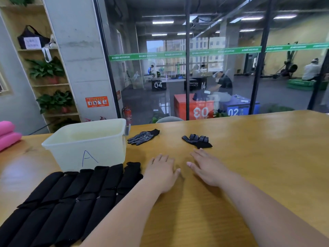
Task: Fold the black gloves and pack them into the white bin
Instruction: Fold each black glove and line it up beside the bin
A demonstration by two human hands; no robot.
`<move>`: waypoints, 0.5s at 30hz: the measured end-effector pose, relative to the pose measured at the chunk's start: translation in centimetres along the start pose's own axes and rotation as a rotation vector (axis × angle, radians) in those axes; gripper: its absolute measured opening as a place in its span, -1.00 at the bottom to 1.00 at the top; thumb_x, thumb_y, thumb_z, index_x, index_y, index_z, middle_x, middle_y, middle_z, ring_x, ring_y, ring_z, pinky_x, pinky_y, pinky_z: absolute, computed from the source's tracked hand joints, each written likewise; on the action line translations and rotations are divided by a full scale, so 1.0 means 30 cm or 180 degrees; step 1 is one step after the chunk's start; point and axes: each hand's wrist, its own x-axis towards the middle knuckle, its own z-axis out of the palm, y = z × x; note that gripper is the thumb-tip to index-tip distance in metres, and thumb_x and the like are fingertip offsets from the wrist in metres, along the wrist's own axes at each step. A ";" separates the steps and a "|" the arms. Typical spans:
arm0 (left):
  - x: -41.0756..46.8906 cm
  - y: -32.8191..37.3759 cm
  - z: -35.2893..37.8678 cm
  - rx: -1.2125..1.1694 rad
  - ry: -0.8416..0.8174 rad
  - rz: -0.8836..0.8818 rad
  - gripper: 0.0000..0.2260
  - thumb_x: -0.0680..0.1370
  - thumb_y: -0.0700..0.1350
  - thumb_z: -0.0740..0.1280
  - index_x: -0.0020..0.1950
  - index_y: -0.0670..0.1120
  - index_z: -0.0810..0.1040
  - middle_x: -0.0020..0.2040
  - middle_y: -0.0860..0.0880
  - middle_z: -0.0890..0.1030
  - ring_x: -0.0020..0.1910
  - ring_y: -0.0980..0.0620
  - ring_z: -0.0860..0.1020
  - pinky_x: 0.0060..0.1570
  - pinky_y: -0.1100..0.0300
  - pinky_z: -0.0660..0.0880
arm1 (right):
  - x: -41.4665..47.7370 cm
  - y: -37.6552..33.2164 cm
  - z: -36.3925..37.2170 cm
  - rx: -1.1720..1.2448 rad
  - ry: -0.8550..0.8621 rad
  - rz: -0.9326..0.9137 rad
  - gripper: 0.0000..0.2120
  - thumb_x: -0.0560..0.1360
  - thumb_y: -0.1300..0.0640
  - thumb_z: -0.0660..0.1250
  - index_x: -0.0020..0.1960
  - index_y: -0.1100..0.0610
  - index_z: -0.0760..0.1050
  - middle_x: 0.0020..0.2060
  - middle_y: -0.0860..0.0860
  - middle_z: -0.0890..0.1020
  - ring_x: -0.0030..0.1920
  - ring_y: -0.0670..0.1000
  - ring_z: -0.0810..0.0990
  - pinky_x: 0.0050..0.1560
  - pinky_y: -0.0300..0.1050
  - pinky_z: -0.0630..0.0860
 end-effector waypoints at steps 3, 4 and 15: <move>0.068 0.005 0.024 -0.0054 -0.0109 -0.0078 -0.42 0.74 0.26 0.02 0.71 0.04 0.16 0.74 -0.06 0.08 0.72 -0.12 -0.01 0.67 -0.14 -0.03 | 0.074 0.034 -0.003 0.0001 0.0046 0.0099 -0.31 0.70 -0.32 -0.06 0.70 0.04 0.10 0.71 -0.05 0.03 0.70 0.00 -0.08 0.66 0.07 0.04; 0.090 0.003 0.029 -0.0074 -0.0133 -0.0102 -0.41 0.74 0.27 0.02 0.72 0.04 0.15 0.74 -0.07 0.08 0.72 -0.12 -0.01 0.67 -0.15 -0.02 | 0.100 0.047 -0.002 0.0001 0.0071 0.0163 -0.31 0.70 -0.33 -0.07 0.70 0.03 0.09 0.71 -0.05 0.03 0.70 0.00 -0.08 0.66 0.08 0.03; 0.399 -0.123 0.070 -0.0155 -0.0178 -0.0670 -0.33 0.71 0.34 -0.02 0.73 -0.01 0.09 0.74 -0.15 -0.06 0.72 -0.20 -0.07 0.65 -0.22 0.00 | 0.249 0.145 0.094 -0.0049 0.0161 0.0724 -0.26 0.67 -0.37 -0.19 0.71 0.02 0.05 0.71 -0.05 0.04 0.70 0.00 -0.07 0.66 0.17 -0.04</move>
